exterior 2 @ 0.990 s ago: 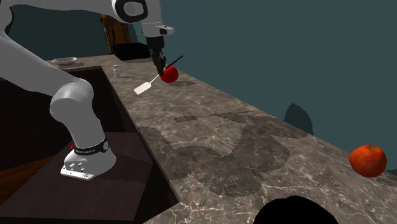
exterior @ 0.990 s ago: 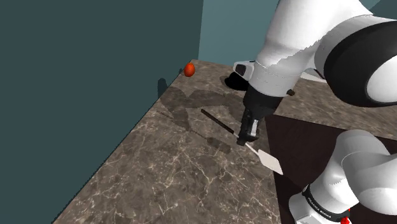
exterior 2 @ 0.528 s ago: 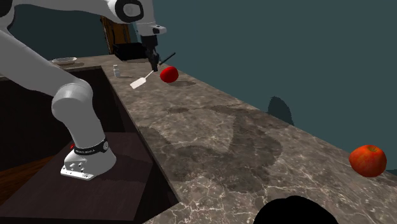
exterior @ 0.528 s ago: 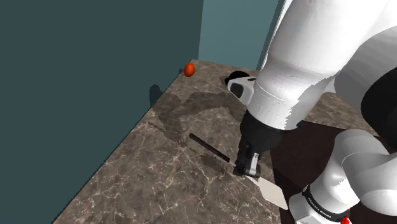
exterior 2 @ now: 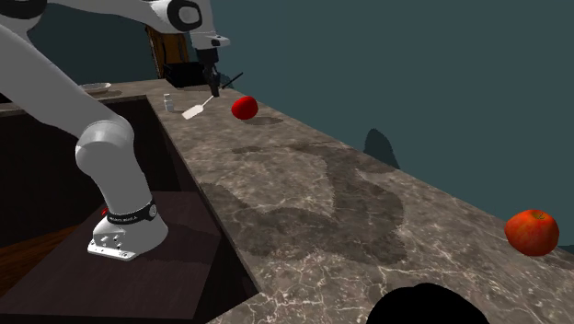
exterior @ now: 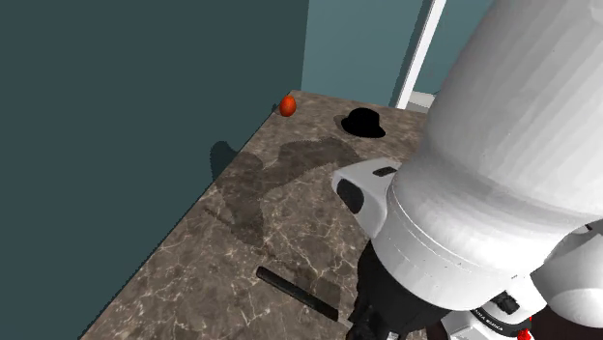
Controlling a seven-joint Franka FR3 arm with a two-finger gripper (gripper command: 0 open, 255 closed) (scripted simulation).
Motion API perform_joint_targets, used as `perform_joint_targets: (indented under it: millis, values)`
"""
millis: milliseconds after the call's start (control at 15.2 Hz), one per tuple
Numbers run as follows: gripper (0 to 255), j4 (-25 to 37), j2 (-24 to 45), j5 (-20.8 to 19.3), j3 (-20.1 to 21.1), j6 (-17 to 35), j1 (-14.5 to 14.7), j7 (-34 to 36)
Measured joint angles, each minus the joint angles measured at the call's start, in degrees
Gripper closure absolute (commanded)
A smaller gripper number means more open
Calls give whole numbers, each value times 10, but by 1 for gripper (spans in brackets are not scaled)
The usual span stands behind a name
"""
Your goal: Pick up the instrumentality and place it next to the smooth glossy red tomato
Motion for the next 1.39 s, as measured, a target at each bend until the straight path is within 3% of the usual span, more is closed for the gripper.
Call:
perform_joint_targets:
  millis: [396, 792, 990, 1122, 1386]
  values:
    - [255, 95, 93, -31, 93, 3, -15, 102]
    - [255, 197, 225, -123, 203, 6, -28, 237]
    - [255, 265, 327, -214, 250, -10, -5, 330]
    - [255, 333, 414, -290, 258, -39, 48, 397]
    - [255, 333, 448, -324, 248, -23, 74, 427]
